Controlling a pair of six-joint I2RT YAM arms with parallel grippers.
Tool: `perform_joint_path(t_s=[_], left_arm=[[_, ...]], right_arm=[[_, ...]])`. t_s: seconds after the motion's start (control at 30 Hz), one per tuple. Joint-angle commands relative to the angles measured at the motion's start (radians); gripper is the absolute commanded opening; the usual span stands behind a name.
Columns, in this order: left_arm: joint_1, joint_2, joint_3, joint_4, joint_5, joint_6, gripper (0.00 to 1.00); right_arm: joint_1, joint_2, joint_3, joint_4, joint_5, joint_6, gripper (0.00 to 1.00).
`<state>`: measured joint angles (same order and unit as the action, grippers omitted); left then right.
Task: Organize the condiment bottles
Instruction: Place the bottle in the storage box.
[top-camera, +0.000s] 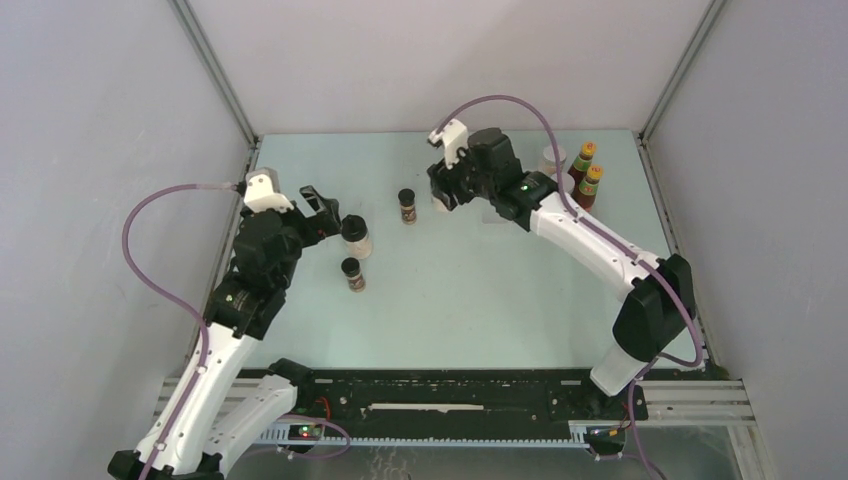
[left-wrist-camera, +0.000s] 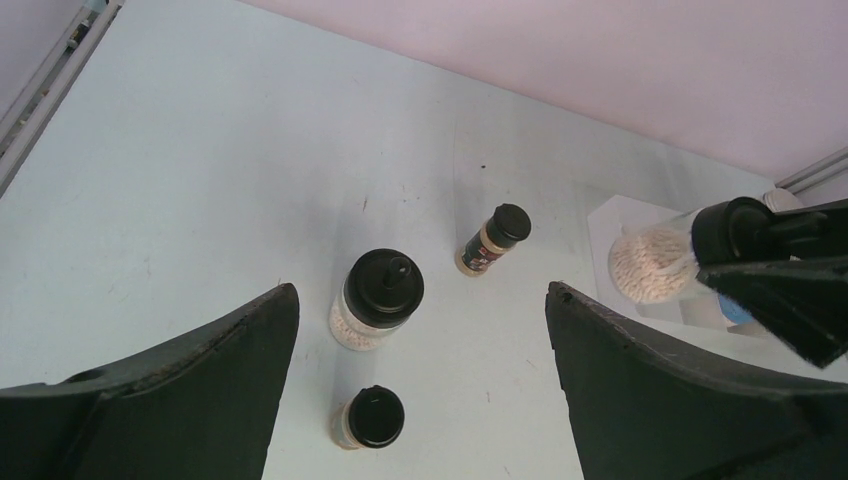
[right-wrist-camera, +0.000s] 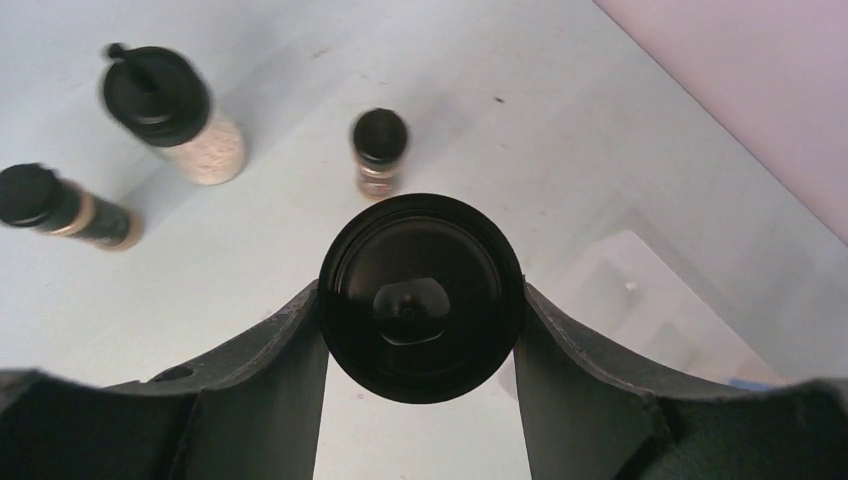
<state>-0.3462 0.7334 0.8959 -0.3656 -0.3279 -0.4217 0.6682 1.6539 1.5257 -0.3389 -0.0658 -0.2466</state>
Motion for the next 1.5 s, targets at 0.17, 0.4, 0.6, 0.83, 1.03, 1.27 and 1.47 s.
perform_joint_path(t_s=[0.17,0.4,0.6,0.83,1.03,1.27,1.47], left_arm=[[0.006,-0.02,-0.023,0.012,0.019,-0.006,0.97],[0.006,-0.021,-0.025,0.012,0.021,-0.004,0.98],[0.006,-0.022,-0.026,0.012,0.019,-0.003,0.98],[0.006,-0.031,-0.026,0.004,0.014,0.004,0.98],[0.006,-0.03,-0.027,0.004,0.012,0.008,0.98],[0.006,-0.02,-0.026,0.005,0.011,0.009,0.98],[0.006,-0.019,-0.026,0.005,0.005,0.014,0.98]], right_arm=[[-0.146,-0.043,-0.025,0.125,0.189,0.089,0.0],[-0.205,0.004,-0.018,0.153,0.28,0.131,0.0],[-0.241,0.072,0.042,0.122,0.322,0.182,0.0],[-0.28,0.121,0.06,0.141,0.382,0.263,0.0],[-0.32,0.139,0.056,0.158,0.395,0.339,0.0],[-0.339,0.165,0.057,0.187,0.394,0.374,0.0],[-0.354,0.201,0.076,0.196,0.376,0.389,0.0]])
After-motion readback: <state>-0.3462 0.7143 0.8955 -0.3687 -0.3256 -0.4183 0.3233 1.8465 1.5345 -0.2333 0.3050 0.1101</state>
